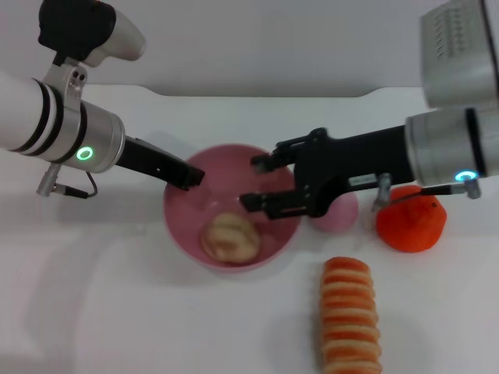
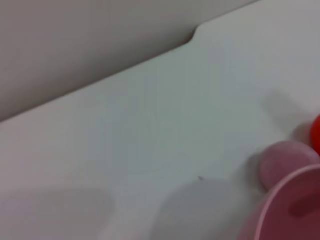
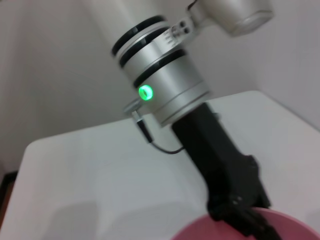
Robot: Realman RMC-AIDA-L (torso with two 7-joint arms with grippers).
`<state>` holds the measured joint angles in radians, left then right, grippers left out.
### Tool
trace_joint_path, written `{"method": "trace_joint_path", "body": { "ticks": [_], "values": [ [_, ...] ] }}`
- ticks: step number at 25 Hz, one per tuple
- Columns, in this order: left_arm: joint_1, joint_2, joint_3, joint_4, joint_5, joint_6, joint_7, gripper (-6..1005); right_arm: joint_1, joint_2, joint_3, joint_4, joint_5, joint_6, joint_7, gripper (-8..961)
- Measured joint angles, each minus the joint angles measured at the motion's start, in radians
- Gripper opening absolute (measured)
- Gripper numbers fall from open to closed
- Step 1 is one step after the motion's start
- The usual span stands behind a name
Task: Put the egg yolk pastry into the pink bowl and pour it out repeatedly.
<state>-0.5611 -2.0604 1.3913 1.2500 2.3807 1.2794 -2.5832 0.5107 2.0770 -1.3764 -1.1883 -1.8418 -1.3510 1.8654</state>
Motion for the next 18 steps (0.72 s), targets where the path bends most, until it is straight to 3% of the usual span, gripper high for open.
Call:
{"method": "trace_joint_path", "body": {
  "ticks": [5, 9, 13, 18],
  "values": [
    [0.033, 0.000, 0.006, 0.031, -0.001, -0.092, 0.052, 0, -0.043, 0.000, 0.175, -0.001, 0.001, -0.012, 0.063, 574],
    [0.143, 0.000, 0.067, 0.151, -0.042, -0.250, 0.132, 0, -0.095, -0.002, 0.365, 0.031, -0.025, -0.051, 0.064, 602],
    [0.308, 0.002, 0.217, 0.281, -0.057, -0.527, 0.278, 0, -0.150, -0.003, 0.524, 0.085, -0.032, -0.095, -0.002, 606],
    [0.470, 0.003, 0.465, 0.289, -0.042, -0.937, 0.521, 1, -0.191, -0.004, 0.629, 0.142, -0.030, -0.124, -0.058, 602]
  ]
}}
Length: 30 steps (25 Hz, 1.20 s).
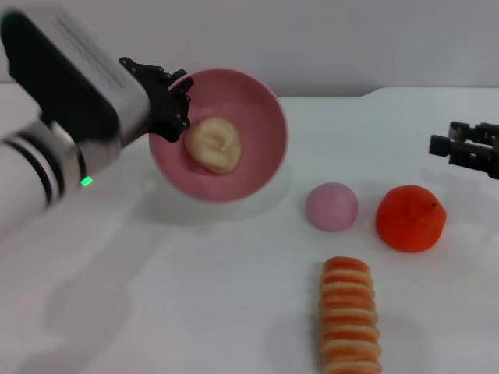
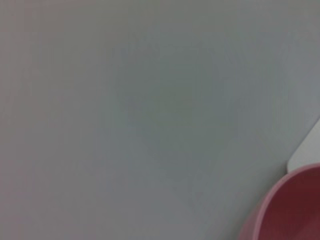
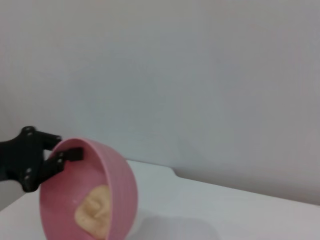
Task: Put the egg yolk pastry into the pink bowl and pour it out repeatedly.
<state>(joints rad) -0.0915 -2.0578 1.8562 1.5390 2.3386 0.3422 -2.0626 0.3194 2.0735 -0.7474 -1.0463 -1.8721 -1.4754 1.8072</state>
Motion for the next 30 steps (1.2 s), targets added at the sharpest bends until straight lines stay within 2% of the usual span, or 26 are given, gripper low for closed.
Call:
{"method": "trace_joint_path", "body": {
  "ticks": [3, 6, 9, 11, 12, 13, 15, 21, 25, 26, 29, 30],
  "values": [
    [0.039, -0.002, 0.141, -0.069, 0.047, -0.264, 0.098, 1, -0.011, -0.001, 0.018, 0.019, 0.000, -0.004, -0.012, 599],
    [0.039, -0.005, 0.304, -0.221, 0.116, -0.631, 0.204, 0, -0.014, -0.001, 0.022, 0.033, 0.000, -0.004, -0.028, 597],
    [-0.016, -0.015, 0.464, -0.441, 0.148, -1.024, 0.330, 0, -0.012, -0.001, 0.021, 0.048, 0.001, -0.005, -0.037, 594],
    [-0.061, -0.018, 0.551, -0.559, 0.147, -1.216, 0.402, 0, -0.009, -0.002, 0.021, 0.058, 0.001, -0.005, -0.037, 593],
    [-0.061, -0.018, 0.551, -0.559, 0.147, -1.216, 0.402, 0, -0.008, -0.002, 0.022, 0.059, 0.001, -0.005, -0.039, 592],
    [-0.108, -0.020, 0.624, -0.662, 0.146, -1.359, 0.472, 0, -0.008, -0.003, 0.023, 0.061, 0.001, -0.005, -0.041, 591],
    [-0.122, -0.020, 0.641, -0.685, 0.146, -1.389, 0.502, 0, -0.008, -0.003, 0.023, 0.061, 0.001, -0.005, -0.046, 589],
    [-0.141, -0.021, 0.647, -0.691, 0.135, -1.362, 0.513, 1, -0.013, -0.002, 0.019, 0.062, 0.002, -0.005, -0.050, 584],
    [-0.149, -0.021, 0.641, -0.654, 0.035, -1.339, 0.474, 1, -0.009, -0.001, 0.015, 0.085, 0.002, -0.006, -0.063, 581],
    [-0.155, -0.019, 0.616, -0.575, -0.119, -1.298, 0.447, 1, -0.007, -0.001, 0.015, 0.094, 0.002, -0.007, -0.071, 580],
    [-0.157, -0.013, 0.551, -0.459, -0.296, -1.203, 0.437, 0, 0.005, 0.000, 0.013, 0.114, 0.002, -0.014, -0.103, 578],
    [-0.155, -0.010, 0.508, -0.410, -0.364, -1.134, 0.434, 0, 0.010, 0.000, 0.009, 0.119, 0.002, -0.016, -0.109, 577]
  ]
}}
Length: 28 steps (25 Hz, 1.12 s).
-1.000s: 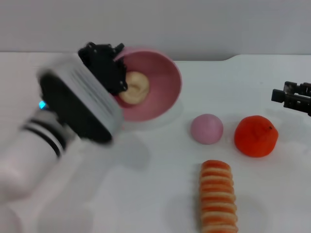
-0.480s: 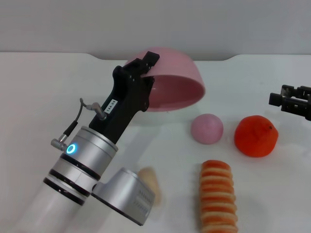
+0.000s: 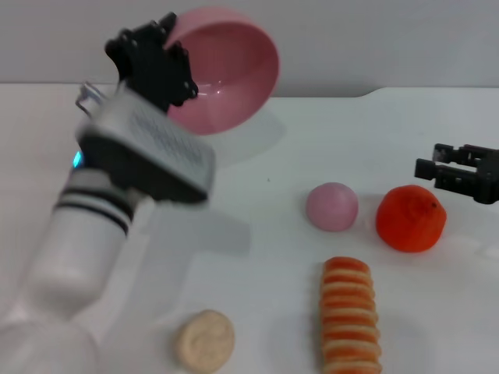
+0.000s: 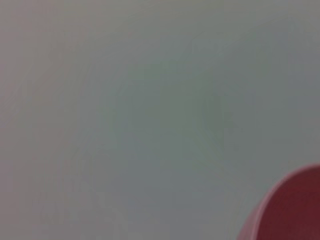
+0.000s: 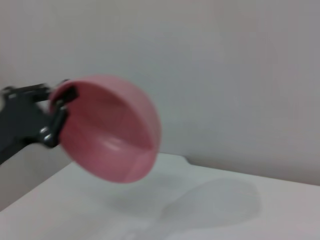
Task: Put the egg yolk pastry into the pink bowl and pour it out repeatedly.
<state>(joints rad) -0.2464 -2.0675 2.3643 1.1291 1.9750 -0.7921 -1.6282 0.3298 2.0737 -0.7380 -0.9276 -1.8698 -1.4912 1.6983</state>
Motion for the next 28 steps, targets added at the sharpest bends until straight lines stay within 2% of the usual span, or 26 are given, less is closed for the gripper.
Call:
{"method": "trace_joint_path", "body": {
  "ticks": [3, 4, 5, 8, 10, 11, 14, 16, 19, 23, 28],
  "values": [
    [0.015, 0.003, -0.153, 0.109, -0.137, 0.264, -0.006, 0, 0.010, 0.000, -0.019, 0.009, 0.000, -0.002, -0.006, 574],
    [0.024, 0.003, -0.247, 0.155, -0.215, 0.431, -0.006, -1, 0.013, 0.000, -0.028, 0.009, 0.000, -0.002, -0.006, 573],
    [0.025, 0.004, -0.279, 0.166, -0.241, 0.489, -0.006, -1, 0.015, 0.000, -0.036, 0.010, 0.000, -0.002, -0.006, 572],
    [0.032, 0.007, -0.474, 0.198, -0.365, 0.843, -0.023, -1, 0.027, 0.000, -0.067, 0.014, 0.001, -0.004, -0.006, 570],
    [0.024, 0.010, -0.599, 0.194, -0.386, 1.058, -0.090, -1, 0.037, 0.000, -0.091, 0.016, 0.001, -0.011, -0.004, 568],
    [0.011, 0.013, -0.691, 0.184, -0.373, 1.200, -0.164, -1, 0.042, -0.001, -0.102, 0.016, 0.001, -0.015, -0.003, 567],
    [-0.041, 0.018, -0.897, 0.150, -0.256, 1.489, -0.355, 0, 0.058, -0.001, -0.136, 0.016, 0.001, -0.026, -0.002, 565],
    [-0.084, 0.019, -1.026, 0.139, -0.121, 1.667, -0.483, 0, 0.069, 0.000, -0.163, 0.013, 0.002, -0.029, -0.003, 563],
    [-0.134, 0.019, -1.162, 0.154, 0.084, 1.866, -0.671, 0, 0.092, 0.000, -0.211, 0.015, 0.002, -0.033, -0.001, 561],
    [-0.148, 0.017, -1.235, 0.239, 0.277, 2.000, -0.817, 0, 0.125, 0.005, -0.292, 0.023, 0.008, -0.026, 0.007, 557],
    [-0.098, 0.015, -1.248, 0.411, 0.400, 2.077, -0.925, 0, 0.195, 0.004, -0.491, 0.073, 0.055, 0.028, 0.017, 553]
  ]
}}
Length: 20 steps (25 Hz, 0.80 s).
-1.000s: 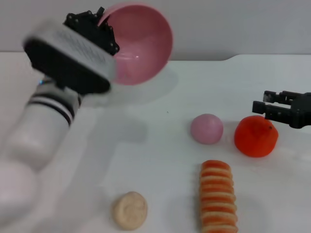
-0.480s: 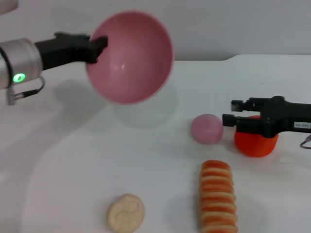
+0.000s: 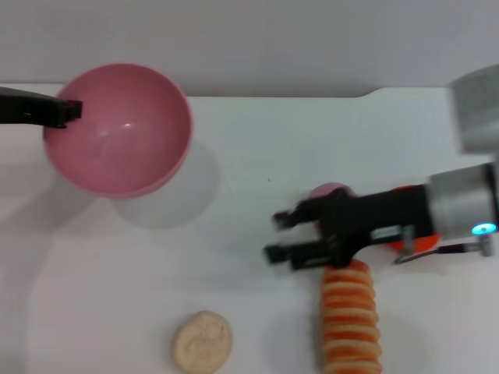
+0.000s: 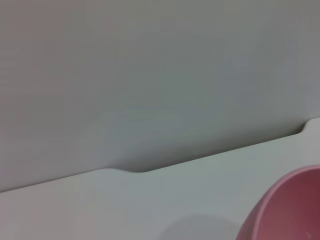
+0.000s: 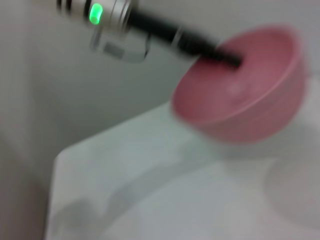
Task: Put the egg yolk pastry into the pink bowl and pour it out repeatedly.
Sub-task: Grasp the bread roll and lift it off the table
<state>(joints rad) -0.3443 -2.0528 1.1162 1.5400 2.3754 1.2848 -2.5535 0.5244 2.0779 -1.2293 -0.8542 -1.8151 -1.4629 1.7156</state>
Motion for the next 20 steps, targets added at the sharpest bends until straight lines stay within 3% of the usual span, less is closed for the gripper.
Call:
{"method": "trace_joint_path", "body": {
  "ticks": [3, 9, 20],
  "values": [
    [0.017, -0.001, -0.014, 0.060, 0.014, 0.049, -0.014, 0, 0.056, 0.001, -0.138, 0.032, 0.001, 0.047, 0.023, 551],
    [0.017, 0.000, -0.024, 0.064, 0.026, 0.110, -0.021, 1, 0.125, 0.007, -0.431, 0.044, 0.027, 0.249, 0.166, 545],
    [0.019, -0.001, -0.020, 0.061, 0.029, 0.125, -0.018, 1, 0.131, 0.010, -0.695, 0.040, 0.149, 0.434, 0.165, 536]
  ]
}}
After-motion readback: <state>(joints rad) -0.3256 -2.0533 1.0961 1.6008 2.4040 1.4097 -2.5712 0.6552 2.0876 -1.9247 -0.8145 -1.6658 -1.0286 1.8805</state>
